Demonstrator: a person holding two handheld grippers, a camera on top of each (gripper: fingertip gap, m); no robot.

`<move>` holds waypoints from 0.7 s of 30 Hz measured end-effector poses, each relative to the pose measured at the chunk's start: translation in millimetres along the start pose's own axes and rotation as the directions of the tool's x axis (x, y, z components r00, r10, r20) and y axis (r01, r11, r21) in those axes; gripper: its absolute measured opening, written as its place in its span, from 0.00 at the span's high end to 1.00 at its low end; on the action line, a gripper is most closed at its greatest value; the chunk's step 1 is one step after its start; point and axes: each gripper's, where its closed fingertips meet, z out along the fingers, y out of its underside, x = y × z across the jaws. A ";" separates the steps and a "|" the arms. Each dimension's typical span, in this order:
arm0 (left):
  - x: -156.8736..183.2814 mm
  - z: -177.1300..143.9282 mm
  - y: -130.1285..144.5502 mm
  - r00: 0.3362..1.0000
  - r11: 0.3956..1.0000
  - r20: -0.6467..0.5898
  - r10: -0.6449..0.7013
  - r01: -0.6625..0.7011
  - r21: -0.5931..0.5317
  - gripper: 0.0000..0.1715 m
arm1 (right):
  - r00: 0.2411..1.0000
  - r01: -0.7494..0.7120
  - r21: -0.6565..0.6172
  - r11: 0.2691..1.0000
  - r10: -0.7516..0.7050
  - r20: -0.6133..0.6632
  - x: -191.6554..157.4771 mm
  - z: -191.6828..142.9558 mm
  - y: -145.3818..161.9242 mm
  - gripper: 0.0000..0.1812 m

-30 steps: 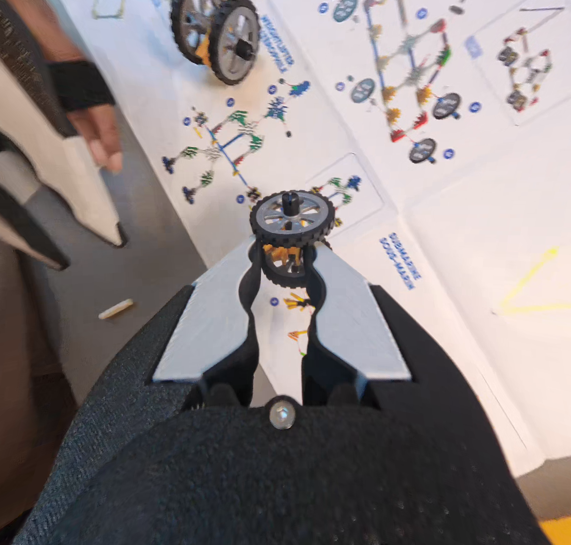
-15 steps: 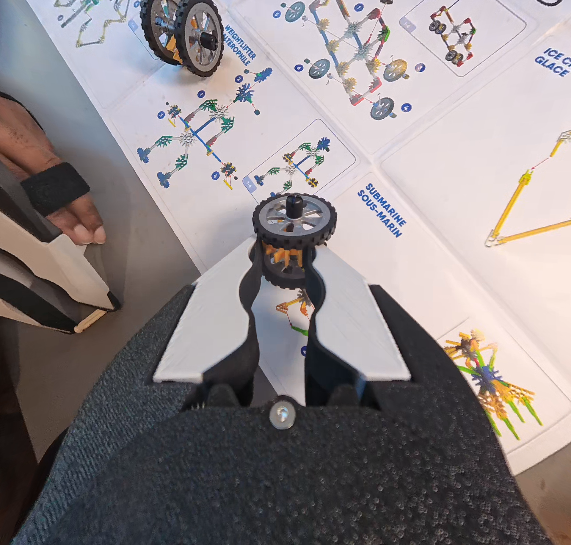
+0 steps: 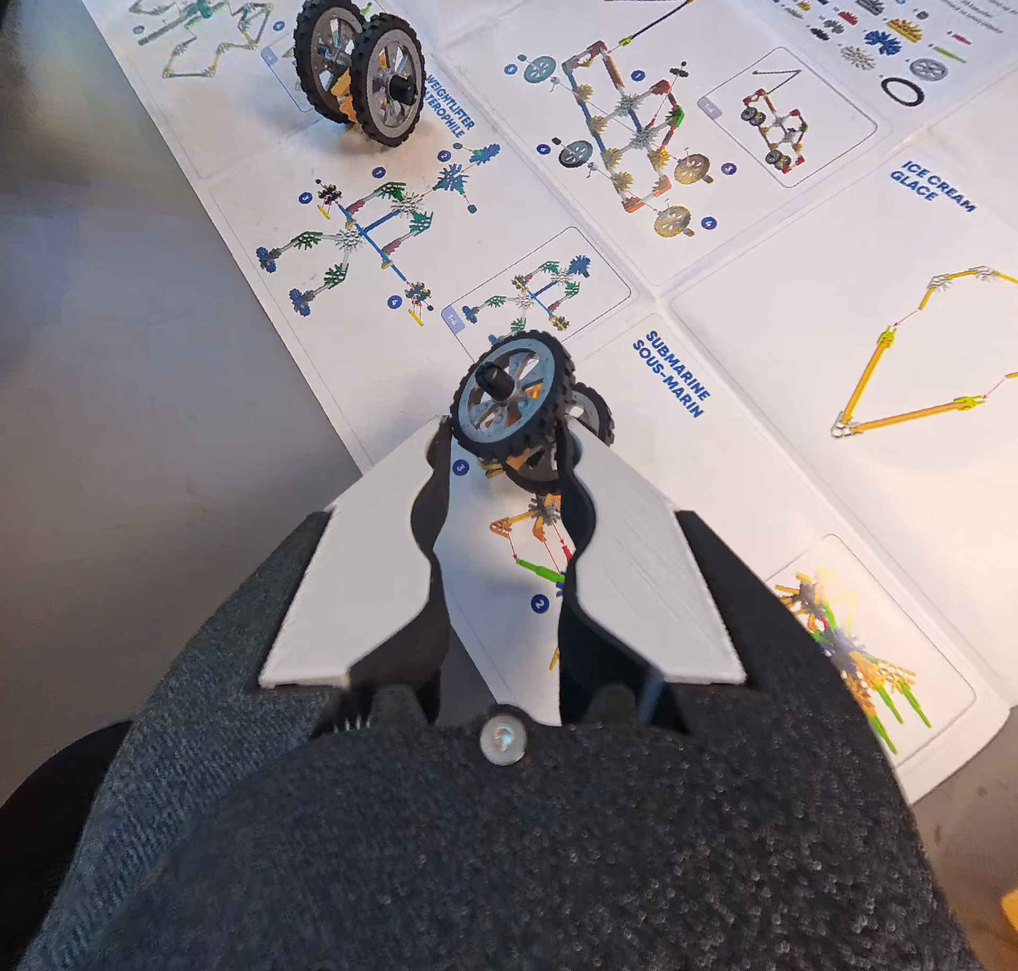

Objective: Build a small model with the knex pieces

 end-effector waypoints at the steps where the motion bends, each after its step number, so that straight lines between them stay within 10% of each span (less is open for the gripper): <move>1: -27.6 -7.1 8.7 0.998 0.999 0.062 -0.032 0.033 -0.013 0.82 | 1.000 -0.002 0.003 1.000 0.002 -0.001 0.0 0.4 -0.9 0.80; 11: -124.5 -19.6 49.4 0.950 0.986 0.284 -0.129 0.152 -0.063 0.81 | 1.000 -0.008 0.039 0.999 0.008 -0.009 -4.4 4.2 -12.7 0.82; 13: -134.7 -15.9 56.8 0.935 0.979 0.325 -0.142 0.181 -0.093 0.65 | 1.000 -0.009 0.037 0.999 0.010 -0.009 -5.4 3.5 -13.0 0.83; 21: -76.4 -6.3 10.2 0.980 0.988 0.144 -0.139 0.127 0.085 0.61 | 0.998 -0.067 0.124 0.990 0.064 0.029 -7.1 -2.5 -22.3 1.00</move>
